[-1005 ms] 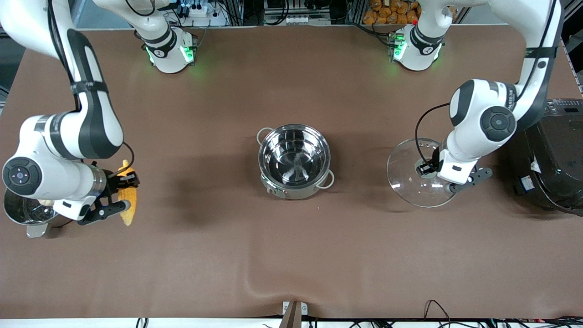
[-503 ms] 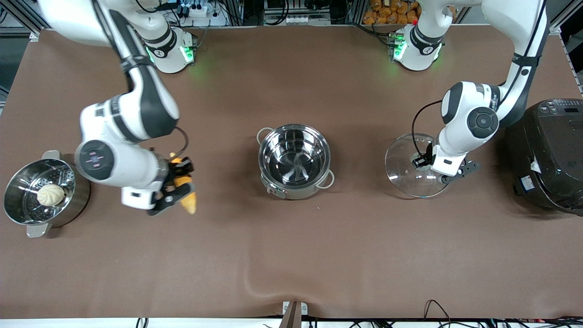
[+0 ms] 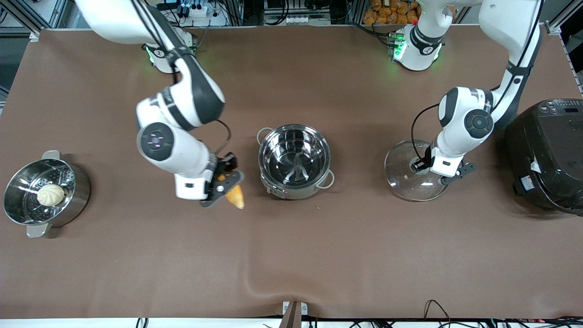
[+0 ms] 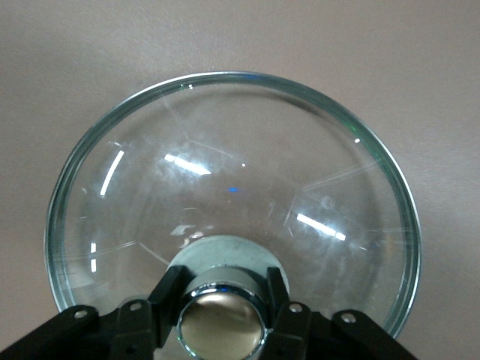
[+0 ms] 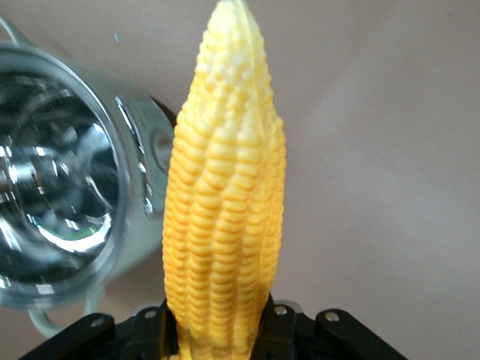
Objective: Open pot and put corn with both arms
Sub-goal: 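Carry the corn over the pot with the right gripper while the left lowers the lid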
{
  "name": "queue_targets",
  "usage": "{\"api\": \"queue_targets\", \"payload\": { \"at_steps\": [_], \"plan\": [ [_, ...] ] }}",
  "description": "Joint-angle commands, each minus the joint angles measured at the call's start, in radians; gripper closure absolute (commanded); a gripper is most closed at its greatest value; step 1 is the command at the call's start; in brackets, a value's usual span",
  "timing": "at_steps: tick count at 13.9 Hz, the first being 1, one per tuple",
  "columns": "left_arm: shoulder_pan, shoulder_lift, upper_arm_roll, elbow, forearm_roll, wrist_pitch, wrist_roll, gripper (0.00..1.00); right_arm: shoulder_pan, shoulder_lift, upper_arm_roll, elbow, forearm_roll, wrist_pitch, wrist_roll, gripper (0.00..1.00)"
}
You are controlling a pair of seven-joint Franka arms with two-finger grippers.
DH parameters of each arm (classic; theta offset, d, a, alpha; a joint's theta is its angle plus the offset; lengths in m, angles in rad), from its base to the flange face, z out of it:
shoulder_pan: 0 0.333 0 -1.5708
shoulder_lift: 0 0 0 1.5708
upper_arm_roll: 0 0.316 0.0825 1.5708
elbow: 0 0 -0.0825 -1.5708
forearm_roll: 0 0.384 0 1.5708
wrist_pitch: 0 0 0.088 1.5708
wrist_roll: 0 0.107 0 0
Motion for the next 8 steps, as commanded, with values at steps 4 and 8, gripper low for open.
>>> {"api": "queue_targets", "payload": {
  "at_steps": [4,8],
  "plan": [
    [0.017,0.012,-0.013,0.062,0.02,-0.004,0.01,0.0,0.125,0.078,-0.011,0.095,0.029,0.041,0.16,1.0],
    [0.02,-0.071,-0.008,0.303,0.02,-0.367,0.015,0.0,0.199,0.082,-0.012,0.112,0.028,0.043,0.189,1.0]
  ]
}}
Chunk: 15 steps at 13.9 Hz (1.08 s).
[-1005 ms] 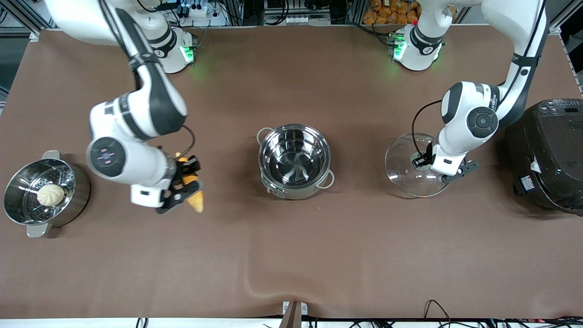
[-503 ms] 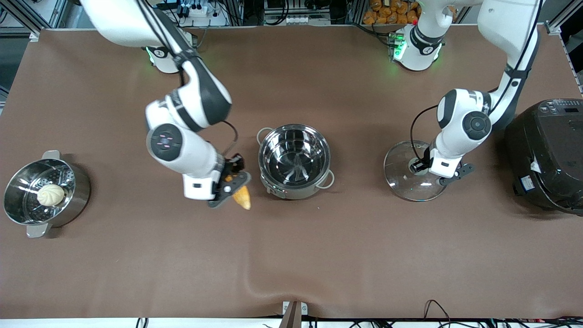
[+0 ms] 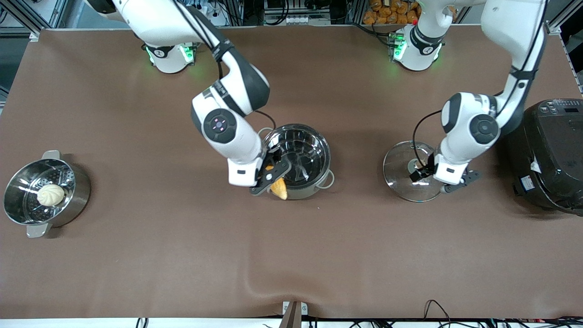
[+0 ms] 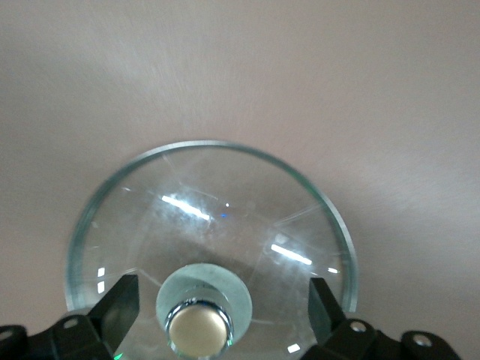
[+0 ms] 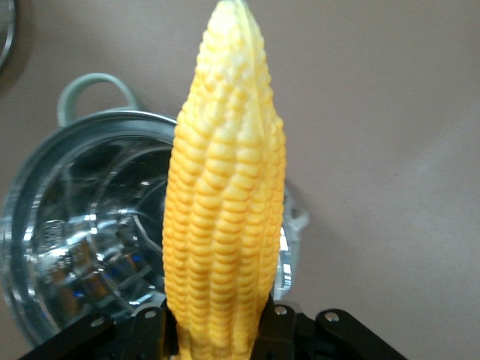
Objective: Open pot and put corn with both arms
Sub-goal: 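Carry the corn over the pot with the right gripper while the left lowers the lid, then release the corn into the pot with the right gripper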
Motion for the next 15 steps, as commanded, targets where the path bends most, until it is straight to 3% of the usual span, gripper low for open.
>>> {"api": "queue_targets", "payload": {
  "at_steps": [1,3,6,9,13,14,15],
  "plan": [
    [0.02,-0.049,-0.007,0.227,0.02,-0.312,0.008,0.0,0.045,0.02,-0.012,0.033,0.015,-0.014,0.038,1.0],
    [0.021,-0.051,-0.007,0.365,0.021,-0.446,0.029,0.0,0.069,0.031,-0.014,0.033,0.008,-0.003,0.038,1.0],
    [0.024,-0.054,-0.004,0.491,0.021,-0.529,0.086,0.0,0.1,0.034,-0.015,0.029,0.0,0.002,0.041,1.0],
    [0.057,-0.112,-0.004,0.515,0.021,-0.597,0.15,0.0,0.117,0.043,-0.017,0.023,-0.009,0.002,0.07,1.0],
    [0.075,-0.169,-0.005,0.556,0.02,-0.709,0.244,0.0,0.119,0.063,-0.017,-0.002,-0.092,0.008,0.07,1.0],
    [0.077,-0.169,-0.007,0.579,0.021,-0.741,0.261,0.0,0.119,0.062,-0.017,-0.02,-0.11,0.025,0.071,0.86],
    [0.077,-0.167,-0.004,0.616,0.021,-0.763,0.299,0.0,0.119,0.06,-0.017,-0.023,-0.112,0.029,0.081,0.29]
  ]
}}
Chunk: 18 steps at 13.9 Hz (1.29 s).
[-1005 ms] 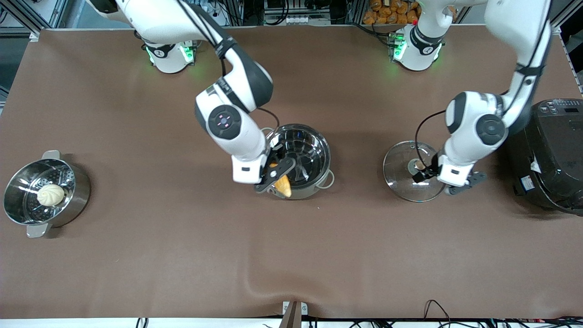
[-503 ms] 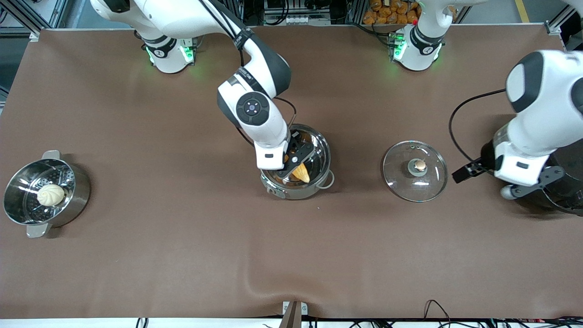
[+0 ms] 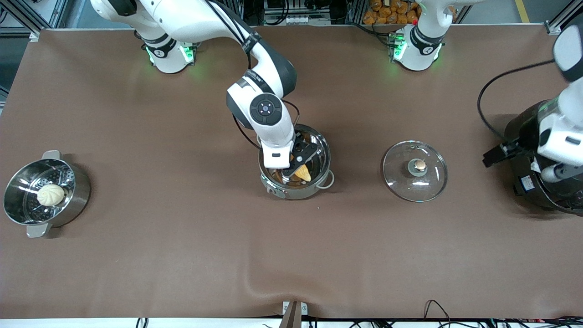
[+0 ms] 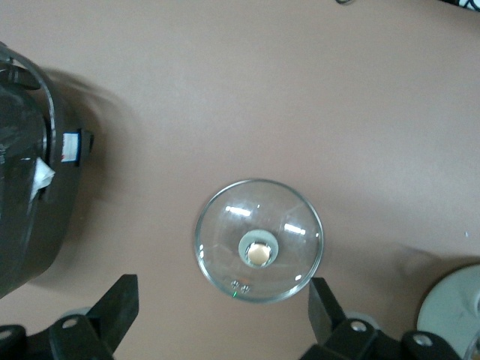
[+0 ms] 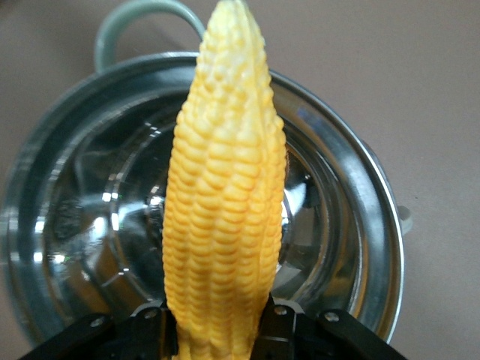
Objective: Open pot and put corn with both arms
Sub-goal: 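Release the corn into the pot with the right gripper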
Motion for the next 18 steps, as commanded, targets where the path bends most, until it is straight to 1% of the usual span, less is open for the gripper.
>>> {"api": "queue_targets", "payload": {
  "at_steps": [1,3,5,6,9,12,14,15,18],
  "plan": [
    [0.006,-0.003,-0.008,0.072,0.018,-0.068,0.089,0.0,0.011,-0.008,-0.008,-0.014,-0.029,0.016,0.038,0.0],
    [0.009,-0.005,-0.012,0.074,0.006,-0.07,0.105,0.0,0.009,-0.027,-0.006,-0.014,-0.02,0.002,0.083,0.0],
    [0.009,-0.019,-0.018,0.072,-0.006,-0.077,0.106,0.0,0.005,-0.076,-0.006,-0.01,-0.02,-0.064,0.18,0.0],
    [0.009,-0.02,-0.015,0.072,-0.028,-0.088,0.108,0.0,-0.01,-0.096,-0.009,-0.01,-0.02,-0.075,0.203,0.0],
    [0.01,-0.04,-0.009,0.071,-0.037,-0.112,0.16,0.0,-0.114,-0.139,-0.009,-0.01,-0.017,-0.091,0.191,0.0],
    [0.009,-0.078,-0.006,0.054,-0.037,-0.114,0.165,0.0,-0.229,-0.159,-0.009,-0.008,-0.015,-0.151,0.19,0.0],
    [0.009,-0.098,-0.009,0.035,-0.037,-0.143,0.178,0.0,-0.321,-0.171,-0.009,-0.01,-0.017,-0.19,0.181,0.0],
    [0.01,-0.1,-0.009,0.041,-0.037,-0.161,0.18,0.0,-0.367,-0.172,-0.009,-0.01,-0.019,-0.21,0.146,0.0],
    [0.009,-0.097,-0.009,0.052,-0.032,-0.163,0.185,0.0,-0.515,-0.173,-0.009,-0.017,-0.019,-0.237,-0.044,0.0]
  ]
}}
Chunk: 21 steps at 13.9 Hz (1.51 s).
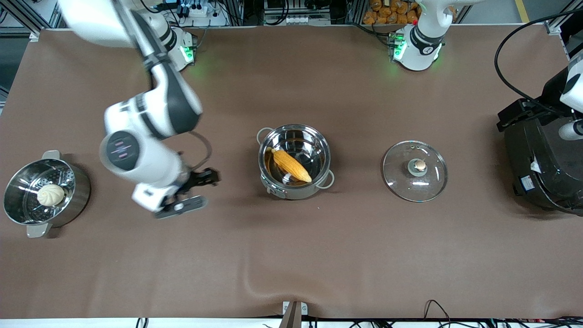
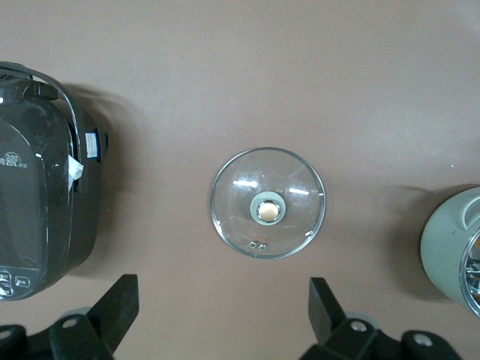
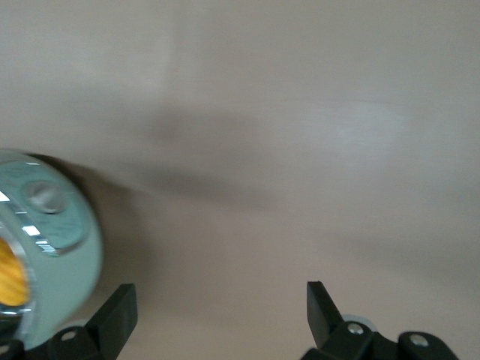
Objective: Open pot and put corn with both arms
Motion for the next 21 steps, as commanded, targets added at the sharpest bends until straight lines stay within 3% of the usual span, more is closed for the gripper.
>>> {"api": "queue_targets", "payload": {
  "at_steps": [1,4,7,11,15,21],
  "plan": [
    [0.008,-0.017,-0.003,-0.008,-0.019,-0.01,0.034,0.0,-0.128,-0.027,0.021,-0.026,-0.009,-0.034,-0.129,0.0],
    [0.008,-0.016,-0.006,-0.008,-0.021,-0.01,0.039,0.0,-0.236,-0.071,0.021,-0.037,-0.014,-0.118,-0.211,0.0],
    [0.002,-0.013,-0.011,-0.008,-0.025,-0.007,0.045,0.0,-0.305,-0.186,0.021,-0.15,-0.074,-0.118,-0.216,0.0],
    [-0.006,0.01,-0.008,-0.007,-0.038,0.01,0.043,0.0,-0.323,-0.378,0.02,-0.246,-0.08,-0.147,-0.201,0.0],
    [0.008,0.015,-0.003,0.004,-0.041,0.01,0.043,0.0,-0.322,-0.513,0.023,-0.244,-0.08,-0.285,-0.119,0.0],
    [0.008,0.014,-0.002,0.018,-0.047,-0.005,0.039,0.0,-0.336,-0.622,0.009,-0.231,-0.069,-0.388,-0.116,0.0]
  ]
}}
